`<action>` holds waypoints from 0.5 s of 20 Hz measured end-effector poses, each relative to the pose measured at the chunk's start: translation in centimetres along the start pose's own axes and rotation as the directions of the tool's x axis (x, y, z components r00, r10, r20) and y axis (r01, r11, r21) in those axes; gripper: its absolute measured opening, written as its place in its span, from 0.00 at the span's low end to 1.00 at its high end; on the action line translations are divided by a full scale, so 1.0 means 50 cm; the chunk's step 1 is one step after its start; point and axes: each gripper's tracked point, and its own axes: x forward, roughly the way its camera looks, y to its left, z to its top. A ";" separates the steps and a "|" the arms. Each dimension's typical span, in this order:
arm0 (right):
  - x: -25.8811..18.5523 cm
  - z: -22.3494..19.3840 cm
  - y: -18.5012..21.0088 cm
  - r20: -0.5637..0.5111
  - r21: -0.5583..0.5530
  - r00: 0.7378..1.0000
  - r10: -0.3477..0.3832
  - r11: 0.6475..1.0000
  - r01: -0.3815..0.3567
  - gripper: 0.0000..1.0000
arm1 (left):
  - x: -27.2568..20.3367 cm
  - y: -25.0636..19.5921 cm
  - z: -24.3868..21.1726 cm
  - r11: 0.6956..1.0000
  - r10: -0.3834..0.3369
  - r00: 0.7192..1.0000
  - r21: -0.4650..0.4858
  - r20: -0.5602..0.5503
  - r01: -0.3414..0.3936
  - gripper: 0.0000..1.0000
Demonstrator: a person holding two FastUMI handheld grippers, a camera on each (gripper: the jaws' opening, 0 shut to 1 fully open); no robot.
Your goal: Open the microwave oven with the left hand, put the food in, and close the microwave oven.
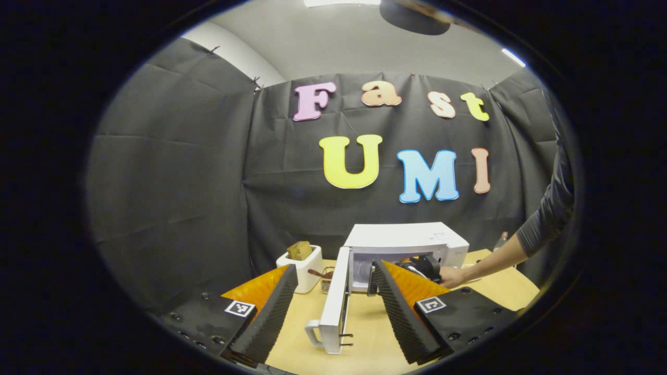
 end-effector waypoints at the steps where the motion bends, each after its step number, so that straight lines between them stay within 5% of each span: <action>1: 0.002 0.003 0.001 0.004 -0.005 1.000 -0.001 1.000 0.001 0.59 | 0.001 0.004 0.002 1.000 0.004 1.000 -0.001 0.001 -0.004 0.97; 5: 0.011 0.012 0.034 0.024 -0.038 0.998 0.059 0.998 -0.058 0.59 | 0.009 0.010 0.002 1.000 0.017 1.000 0.000 0.000 -0.017 0.99; 8: 0.006 0.005 0.046 0.018 -0.023 0.996 0.089 0.996 -0.089 0.83 | 0.007 0.003 0.008 1.000 0.019 1.000 0.005 0.005 -0.019 0.99; 10: 0.005 0.004 0.036 0.020 -0.004 0.997 0.080 0.997 -0.080 0.89 | 0.006 0.001 0.009 1.000 0.020 1.000 0.009 0.007 -0.020 0.99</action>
